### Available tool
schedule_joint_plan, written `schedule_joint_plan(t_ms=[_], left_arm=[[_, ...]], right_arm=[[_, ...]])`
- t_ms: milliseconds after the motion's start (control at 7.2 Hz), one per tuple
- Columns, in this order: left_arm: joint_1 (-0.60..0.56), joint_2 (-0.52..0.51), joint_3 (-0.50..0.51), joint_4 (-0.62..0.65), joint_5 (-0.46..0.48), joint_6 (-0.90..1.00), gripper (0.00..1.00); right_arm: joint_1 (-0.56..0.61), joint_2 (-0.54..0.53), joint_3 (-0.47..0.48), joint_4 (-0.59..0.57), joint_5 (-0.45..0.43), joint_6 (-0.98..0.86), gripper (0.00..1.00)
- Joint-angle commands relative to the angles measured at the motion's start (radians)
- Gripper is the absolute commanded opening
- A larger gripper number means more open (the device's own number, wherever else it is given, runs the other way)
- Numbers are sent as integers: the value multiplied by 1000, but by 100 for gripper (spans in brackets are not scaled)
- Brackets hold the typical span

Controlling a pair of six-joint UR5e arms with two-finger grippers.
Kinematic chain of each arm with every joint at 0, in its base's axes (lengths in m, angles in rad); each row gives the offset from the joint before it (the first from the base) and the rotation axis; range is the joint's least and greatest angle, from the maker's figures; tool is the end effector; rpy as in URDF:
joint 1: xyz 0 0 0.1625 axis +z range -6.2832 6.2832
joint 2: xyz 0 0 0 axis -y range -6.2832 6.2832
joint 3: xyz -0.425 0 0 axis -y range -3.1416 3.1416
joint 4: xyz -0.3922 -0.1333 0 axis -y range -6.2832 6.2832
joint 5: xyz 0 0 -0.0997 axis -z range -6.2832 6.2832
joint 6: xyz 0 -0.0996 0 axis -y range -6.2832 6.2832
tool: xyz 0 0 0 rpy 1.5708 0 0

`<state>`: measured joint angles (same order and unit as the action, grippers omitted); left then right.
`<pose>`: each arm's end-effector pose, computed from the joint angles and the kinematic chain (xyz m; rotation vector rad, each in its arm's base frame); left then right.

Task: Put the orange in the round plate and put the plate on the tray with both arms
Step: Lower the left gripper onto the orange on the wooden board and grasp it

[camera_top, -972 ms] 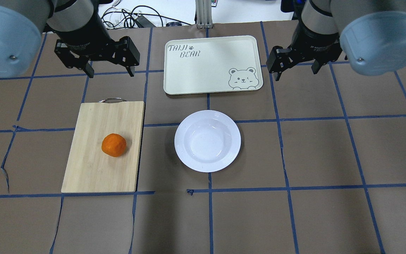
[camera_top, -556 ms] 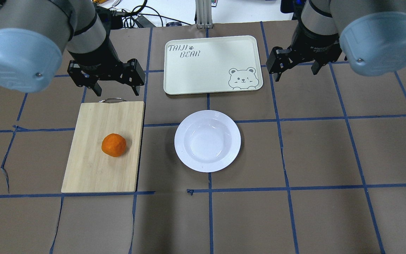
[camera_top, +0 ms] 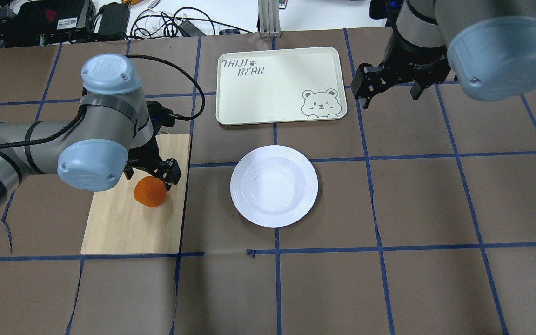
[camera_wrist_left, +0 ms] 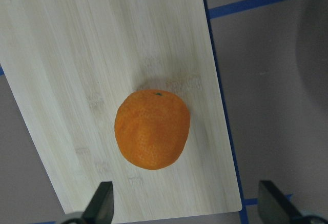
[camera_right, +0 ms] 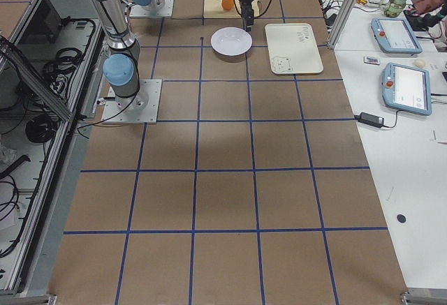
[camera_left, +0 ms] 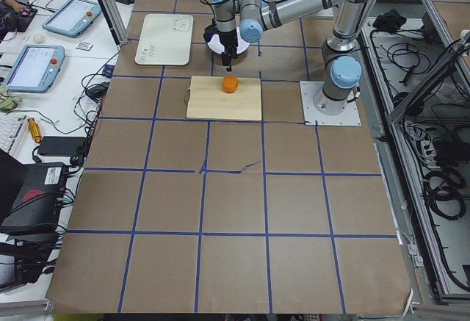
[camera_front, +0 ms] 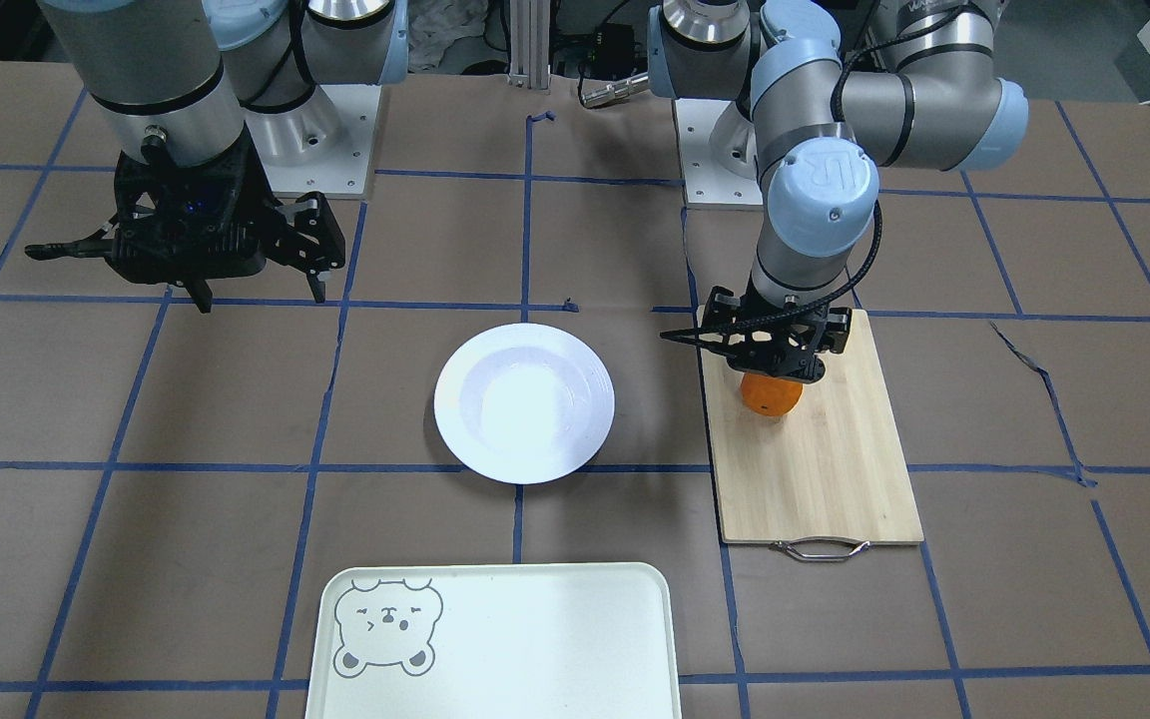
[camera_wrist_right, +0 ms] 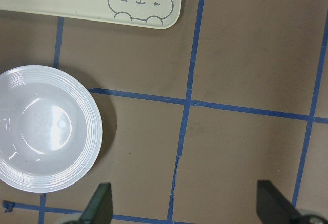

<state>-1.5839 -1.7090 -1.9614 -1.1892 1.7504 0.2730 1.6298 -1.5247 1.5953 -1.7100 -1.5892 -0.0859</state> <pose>-0.1218 -0.4799 0.2740 0.4433 2.9391 0.2520 0.1617 -0.5084 0.4669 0.2249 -3.1123 0.1067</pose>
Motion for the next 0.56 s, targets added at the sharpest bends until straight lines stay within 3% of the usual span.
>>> schedule_joint_plan(t_ms=[0,417], left_arm=[[10,-66,-17,83,11,72,100],[22,-119,-71,182,40,113,88]], right_arm=[[1,0,0,3,0,0,100],[1,0,0,3,0,0,100]])
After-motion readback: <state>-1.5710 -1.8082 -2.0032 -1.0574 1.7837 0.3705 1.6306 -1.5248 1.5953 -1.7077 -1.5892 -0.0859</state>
